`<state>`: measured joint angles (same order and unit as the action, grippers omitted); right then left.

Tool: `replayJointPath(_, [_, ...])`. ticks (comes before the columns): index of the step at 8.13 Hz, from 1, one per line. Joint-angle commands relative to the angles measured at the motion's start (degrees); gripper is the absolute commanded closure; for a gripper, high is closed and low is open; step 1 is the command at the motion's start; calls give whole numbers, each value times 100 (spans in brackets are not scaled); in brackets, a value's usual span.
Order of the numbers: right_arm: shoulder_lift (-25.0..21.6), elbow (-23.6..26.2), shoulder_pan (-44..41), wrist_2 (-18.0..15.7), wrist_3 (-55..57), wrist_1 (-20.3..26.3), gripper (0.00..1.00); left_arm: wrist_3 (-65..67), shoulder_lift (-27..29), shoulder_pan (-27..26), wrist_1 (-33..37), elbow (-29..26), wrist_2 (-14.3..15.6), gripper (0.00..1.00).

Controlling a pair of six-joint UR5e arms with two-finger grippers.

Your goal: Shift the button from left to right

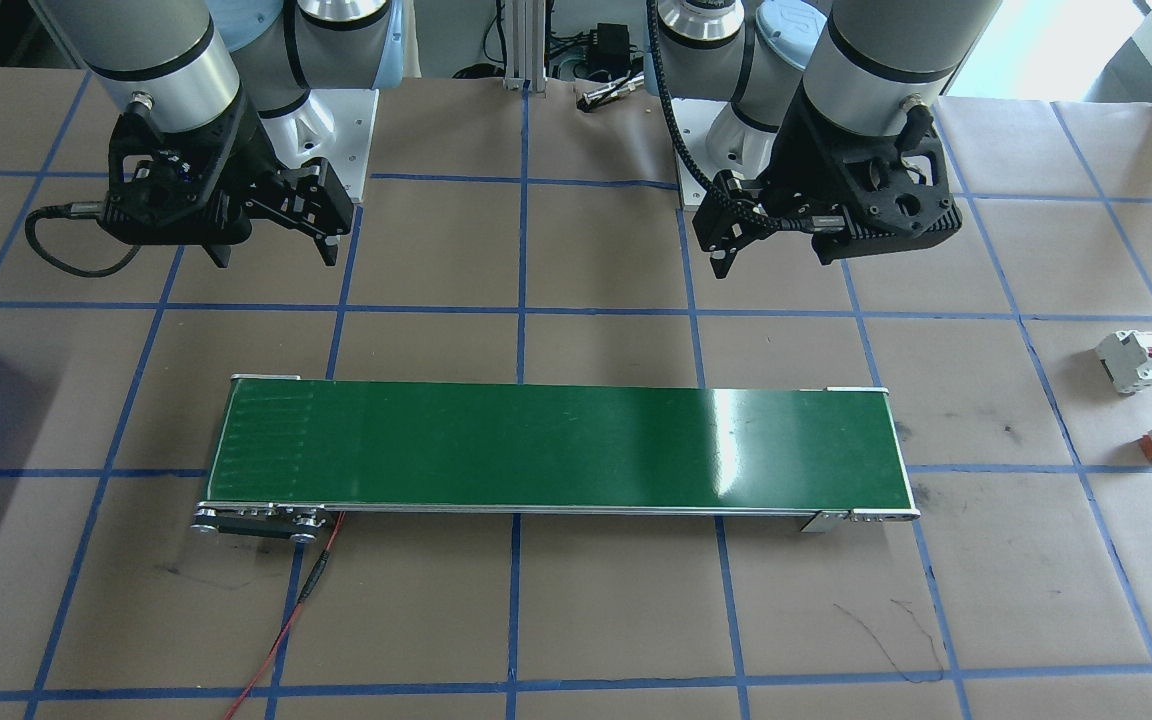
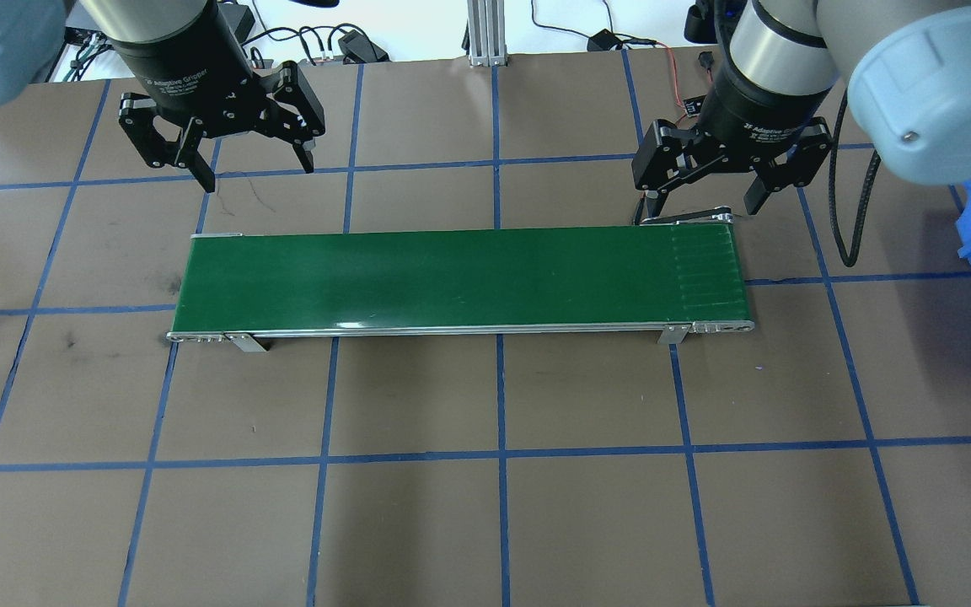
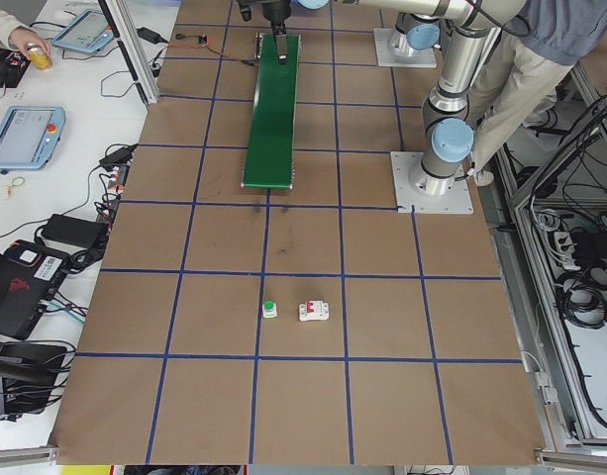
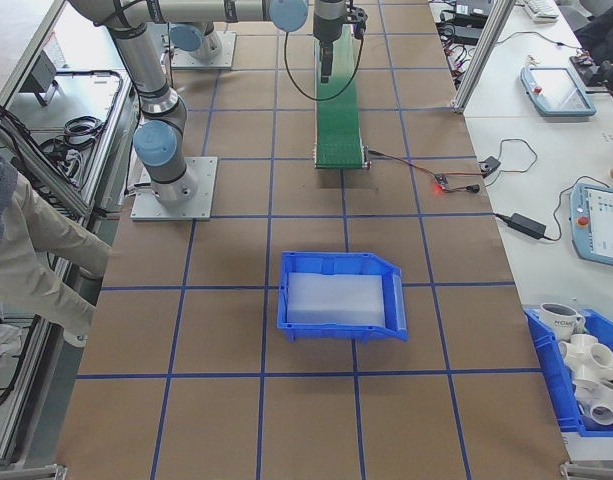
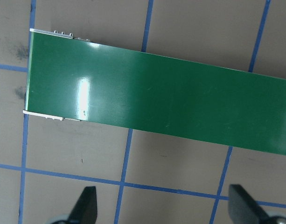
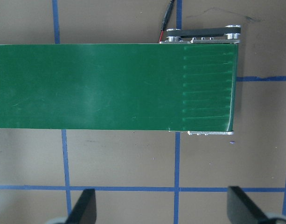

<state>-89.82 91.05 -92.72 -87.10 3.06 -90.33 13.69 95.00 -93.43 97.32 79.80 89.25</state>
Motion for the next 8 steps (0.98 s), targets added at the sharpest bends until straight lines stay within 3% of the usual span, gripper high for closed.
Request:
replayJointPath(1, [-9, 0, 0, 17, -7, 15, 0, -42, -34, 1, -20, 10, 13, 0])
replayJointPath(6, [-18, 53, -18, -70, -7, 59, 0, -596, -131, 315, 59, -34, 84, 0])
replayJointPath(8, [-53, 71, -35, -97, -24, 77, 0, -683, -167, 1400, 6, -52, 14, 0])
